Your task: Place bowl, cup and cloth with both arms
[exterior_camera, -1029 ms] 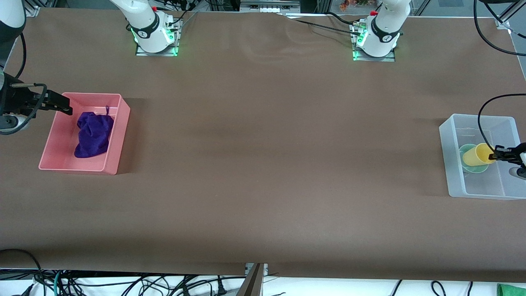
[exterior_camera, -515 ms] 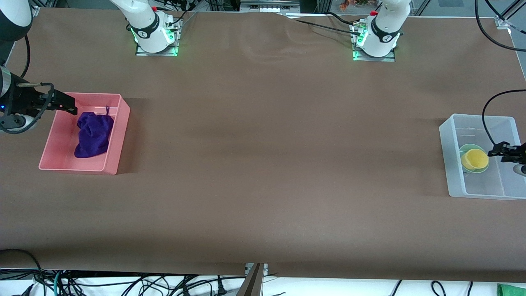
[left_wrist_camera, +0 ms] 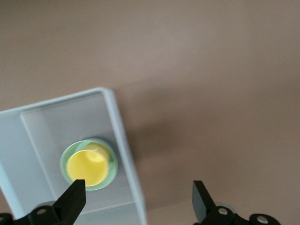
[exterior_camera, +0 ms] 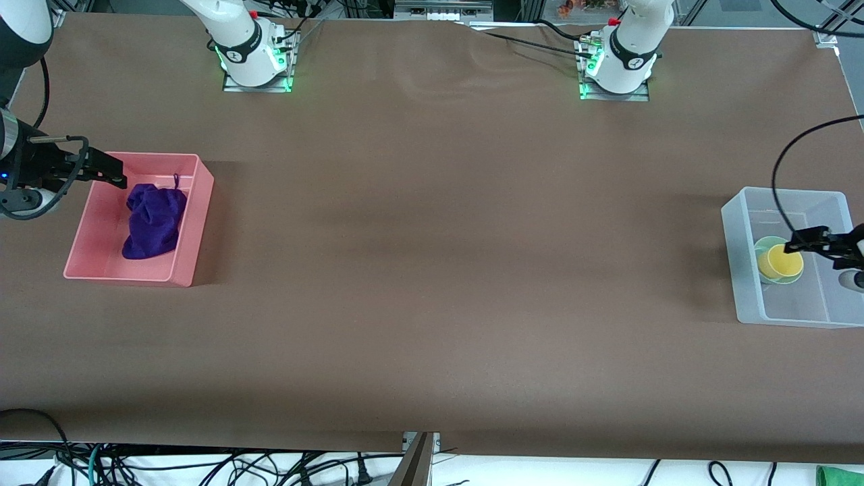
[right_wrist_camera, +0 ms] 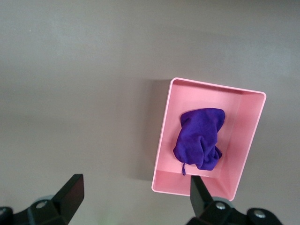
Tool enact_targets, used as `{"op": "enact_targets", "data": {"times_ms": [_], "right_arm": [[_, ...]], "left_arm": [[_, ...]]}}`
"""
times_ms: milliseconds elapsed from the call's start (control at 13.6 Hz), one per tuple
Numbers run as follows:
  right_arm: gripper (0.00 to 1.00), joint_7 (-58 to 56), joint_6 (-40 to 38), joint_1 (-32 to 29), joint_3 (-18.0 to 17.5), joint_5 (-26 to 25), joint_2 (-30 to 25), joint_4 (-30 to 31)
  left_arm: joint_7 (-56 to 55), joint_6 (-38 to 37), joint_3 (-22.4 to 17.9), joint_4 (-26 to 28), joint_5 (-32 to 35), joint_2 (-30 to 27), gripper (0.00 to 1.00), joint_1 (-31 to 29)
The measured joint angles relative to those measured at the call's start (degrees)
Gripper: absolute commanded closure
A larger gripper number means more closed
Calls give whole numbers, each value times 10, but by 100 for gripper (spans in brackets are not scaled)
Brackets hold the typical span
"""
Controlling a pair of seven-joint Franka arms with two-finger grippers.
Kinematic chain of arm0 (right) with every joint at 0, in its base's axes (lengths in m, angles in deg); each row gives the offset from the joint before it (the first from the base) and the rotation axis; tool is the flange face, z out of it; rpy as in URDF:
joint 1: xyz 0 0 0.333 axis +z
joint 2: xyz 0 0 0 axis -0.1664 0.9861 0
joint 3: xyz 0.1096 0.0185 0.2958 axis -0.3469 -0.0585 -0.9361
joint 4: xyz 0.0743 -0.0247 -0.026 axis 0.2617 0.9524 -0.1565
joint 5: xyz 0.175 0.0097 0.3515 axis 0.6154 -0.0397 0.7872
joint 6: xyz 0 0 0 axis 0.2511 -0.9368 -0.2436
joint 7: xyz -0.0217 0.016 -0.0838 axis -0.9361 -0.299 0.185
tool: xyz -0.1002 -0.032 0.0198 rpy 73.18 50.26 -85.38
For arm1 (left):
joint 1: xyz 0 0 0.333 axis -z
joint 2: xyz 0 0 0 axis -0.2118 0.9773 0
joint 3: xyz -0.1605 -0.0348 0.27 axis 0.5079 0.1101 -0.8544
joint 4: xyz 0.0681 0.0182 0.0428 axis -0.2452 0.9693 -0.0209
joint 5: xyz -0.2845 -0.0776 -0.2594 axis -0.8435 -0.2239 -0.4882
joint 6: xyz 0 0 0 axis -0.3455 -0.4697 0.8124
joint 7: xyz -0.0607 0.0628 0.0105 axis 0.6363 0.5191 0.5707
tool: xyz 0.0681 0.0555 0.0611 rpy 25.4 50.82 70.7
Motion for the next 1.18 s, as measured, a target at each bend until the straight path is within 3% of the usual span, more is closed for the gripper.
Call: {"op": "enact_targets", "data": {"times_ms": [294, 515, 588, 662, 882, 1029, 1176], "right_arm": [[0, 0, 0, 0, 0, 0, 0, 0], [0, 0, 0, 0, 1, 0, 0, 0], [0, 0, 0, 0, 1, 0, 0, 0], [0, 0, 0, 0, 1, 0, 0, 0], [0, 0, 0, 0, 1, 0, 0, 0], [0, 1, 0, 0, 1, 0, 1, 0], [0, 1, 0, 0, 1, 0, 1, 0]], "left_arm": [[-162, -85, 68, 0, 0, -72, 0, 13], [-244, -105, 80, 3, -7, -112, 0, 22], [-256, -108, 59, 11, -24, -125, 0, 41], [-259, -109, 11, 22, -46, -140, 0, 83], [-222, -122, -179, 59, -102, -183, 0, 241], [-199, -106, -222, 98, -112, -217, 0, 273], [-199, -87, -225, 132, -112, -245, 0, 284]]}}
